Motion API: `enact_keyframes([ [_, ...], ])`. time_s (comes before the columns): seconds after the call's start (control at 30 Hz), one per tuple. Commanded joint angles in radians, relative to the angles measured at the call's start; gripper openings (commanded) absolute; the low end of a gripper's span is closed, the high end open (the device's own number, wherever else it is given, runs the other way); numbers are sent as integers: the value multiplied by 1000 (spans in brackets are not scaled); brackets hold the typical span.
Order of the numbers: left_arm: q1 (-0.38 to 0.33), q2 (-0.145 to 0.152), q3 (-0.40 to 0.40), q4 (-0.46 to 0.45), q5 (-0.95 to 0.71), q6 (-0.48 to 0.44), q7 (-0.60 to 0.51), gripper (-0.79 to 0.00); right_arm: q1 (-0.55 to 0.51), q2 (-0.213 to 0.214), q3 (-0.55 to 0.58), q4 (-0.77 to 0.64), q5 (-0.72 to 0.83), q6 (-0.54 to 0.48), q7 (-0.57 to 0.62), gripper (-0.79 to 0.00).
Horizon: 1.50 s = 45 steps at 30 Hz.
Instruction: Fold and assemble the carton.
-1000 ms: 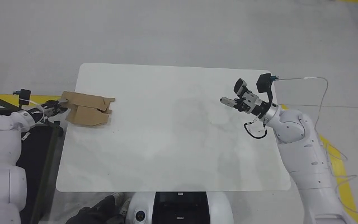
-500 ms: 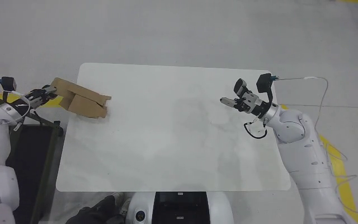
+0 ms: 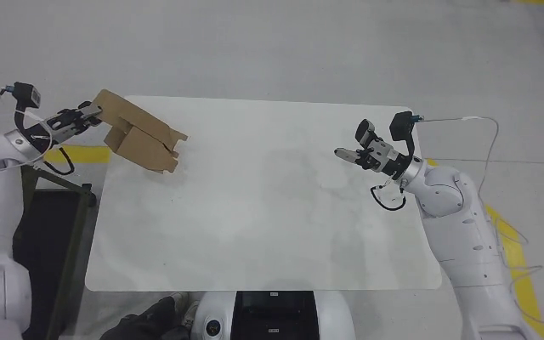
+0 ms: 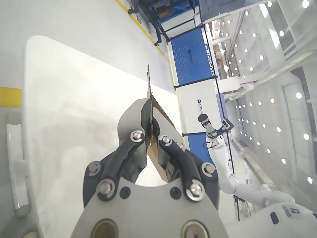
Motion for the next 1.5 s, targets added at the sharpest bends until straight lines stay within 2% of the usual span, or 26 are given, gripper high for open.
enact_keyframes([
  [0.0, 21, -1, 9, -59, -31, 8, -7, -785, 0, 0, 0, 0, 0, 0, 0, 0],
  [0.23, 68, -4, 42, -229, -109, 28, -28, -785, 0, 0, 0, 0, 0, 0, 0, 0],
  [0.5, 70, -26, 112, -365, -195, 75, -74, -785, 0, 0, 0, 0, 0, 0, 0, 0],
  [0.77, 61, -49, 172, -468, -187, 61, -51, -785, 0, 0, 0, 0, 0, 0, 0, 0],
  [0.97, 43, -63, 205, -494, -188, 83, -21, -785, 0, 0, 0, 0, 0, 0, 0, 0],
  [1.47, 43, -63, 205, -494, -188, 83, -21, -785, 0, 0, 0, 0, 0, 0, 0, 0],
])
